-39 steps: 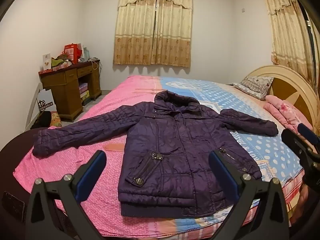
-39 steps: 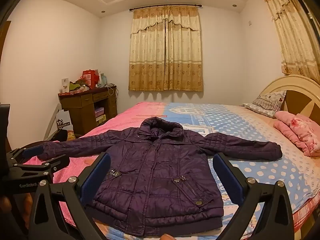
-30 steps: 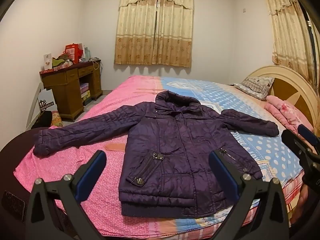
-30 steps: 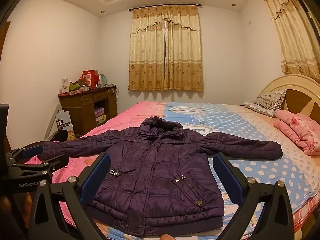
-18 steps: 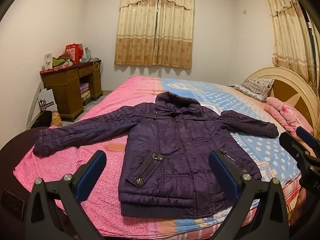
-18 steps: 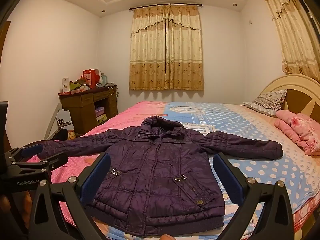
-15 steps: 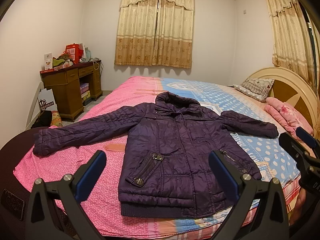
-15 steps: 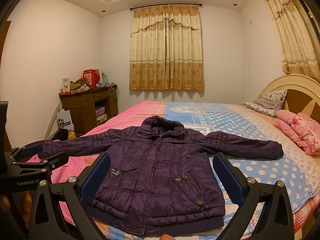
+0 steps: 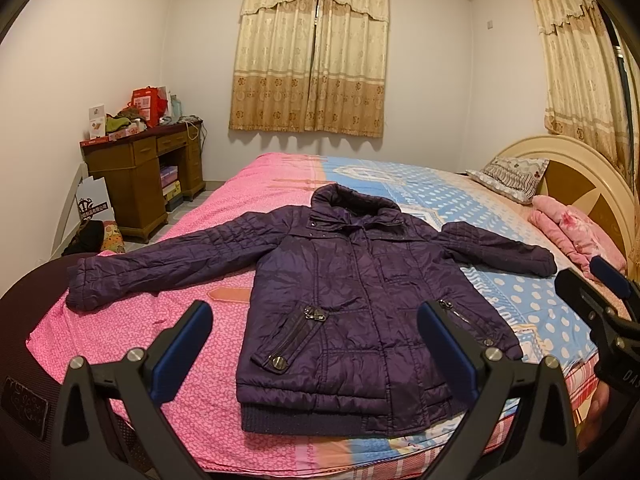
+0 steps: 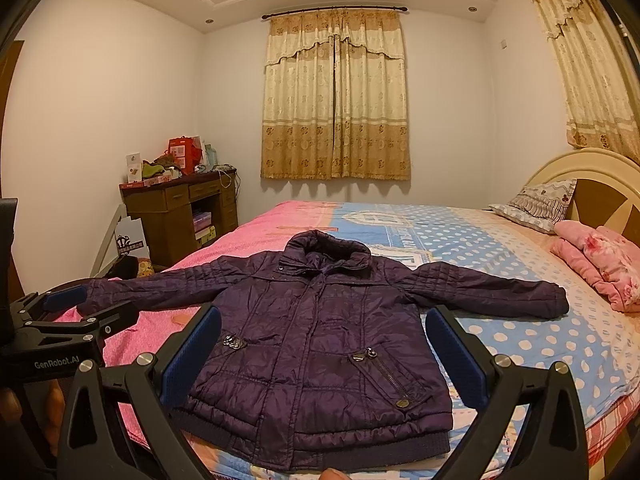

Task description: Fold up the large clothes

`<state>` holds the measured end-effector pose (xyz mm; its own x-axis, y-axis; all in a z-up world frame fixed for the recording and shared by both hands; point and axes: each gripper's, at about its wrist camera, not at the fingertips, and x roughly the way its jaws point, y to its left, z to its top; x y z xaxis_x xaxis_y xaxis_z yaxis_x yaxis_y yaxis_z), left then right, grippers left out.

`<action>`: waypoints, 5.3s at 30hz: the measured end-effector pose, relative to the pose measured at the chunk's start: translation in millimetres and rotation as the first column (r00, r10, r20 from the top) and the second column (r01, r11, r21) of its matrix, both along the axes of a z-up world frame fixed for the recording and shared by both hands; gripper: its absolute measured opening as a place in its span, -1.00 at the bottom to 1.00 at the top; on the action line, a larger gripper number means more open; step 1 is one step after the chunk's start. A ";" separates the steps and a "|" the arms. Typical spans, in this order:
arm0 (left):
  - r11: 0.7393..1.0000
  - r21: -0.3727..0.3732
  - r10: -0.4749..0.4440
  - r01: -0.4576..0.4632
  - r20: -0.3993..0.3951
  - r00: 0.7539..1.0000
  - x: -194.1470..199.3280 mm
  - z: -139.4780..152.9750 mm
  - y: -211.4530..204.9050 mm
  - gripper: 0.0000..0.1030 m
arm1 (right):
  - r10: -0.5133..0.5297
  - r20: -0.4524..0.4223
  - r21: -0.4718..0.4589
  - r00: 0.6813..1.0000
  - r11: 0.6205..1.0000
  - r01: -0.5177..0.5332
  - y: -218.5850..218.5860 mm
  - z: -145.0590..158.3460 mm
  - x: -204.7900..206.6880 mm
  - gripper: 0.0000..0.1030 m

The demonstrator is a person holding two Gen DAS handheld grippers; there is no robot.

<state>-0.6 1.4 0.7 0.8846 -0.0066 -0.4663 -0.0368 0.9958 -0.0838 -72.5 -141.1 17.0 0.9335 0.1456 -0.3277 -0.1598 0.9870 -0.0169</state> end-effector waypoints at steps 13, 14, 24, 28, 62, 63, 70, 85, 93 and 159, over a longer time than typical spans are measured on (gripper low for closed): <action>1.000 -0.002 -0.001 0.001 -0.002 1.000 -0.2 0.9 -0.5 1.00 | 0.003 -0.003 -0.001 1.000 1.000 -0.003 1.2 -0.3 -1.1 0.98; 1.000 -0.002 -0.001 0.001 -0.003 1.000 -0.2 1.2 -0.8 1.00 | 0.002 -0.004 -0.002 1.000 1.000 -0.002 1.4 -0.4 -1.2 0.98; 1.000 -0.001 0.000 0.000 -0.003 1.000 -0.3 1.4 -2.4 1.00 | 0.012 -0.012 -0.004 1.000 1.000 -0.012 1.5 -1.1 -1.2 0.98; 1.000 -0.004 0.000 0.000 -0.003 1.000 -0.2 0.6 -0.4 1.00 | 0.012 -0.015 0.000 1.000 1.000 -0.012 0.7 -2.3 0.5 0.98; 1.000 0.001 0.007 -0.007 -0.032 0.999 9.7 -20.2 7.0 1.00 | 0.027 -0.012 0.166 1.000 0.986 -0.025 -20.8 -22.9 17.7 0.98; 1.000 0.000 0.011 -0.011 -0.037 0.999 13.9 -22.1 8.1 1.00 | 0.029 -0.039 0.161 0.999 0.987 -0.022 -20.9 -27.7 23.2 0.98; 0.999 0.022 -0.026 0.029 -0.097 0.995 56.2 -35.9 -0.4 1.00 | -0.003 -0.220 0.098 0.975 0.995 0.025 -42.1 -78.2 73.5 0.98; 0.996 0.083 -0.011 0.022 -0.140 0.990 168.5 -53.0 -13.6 1.00 | -0.305 -0.407 0.237 0.861 0.875 0.422 -272.6 -115.2 174.9 0.98; 0.994 0.104 -0.011 0.033 -0.206 0.979 209.1 -72.7 -32.0 1.00 | -0.437 -0.469 0.352 0.767 0.704 0.617 -408.1 -131.0 210.1 0.98; 0.990 -0.141 -0.043 0.019 -0.167 0.985 183.0 -70.6 39.2 1.00 | -0.307 0.019 0.277 0.952 0.916 0.290 -268.1 108.0 194.2 -1.00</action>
<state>182.3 40.6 -69.9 0.7911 -0.1077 -0.6021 -0.0313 0.9760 -0.2157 121.6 -409.2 125.0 0.9640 -0.0688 -0.2569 0.1360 0.9576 0.2540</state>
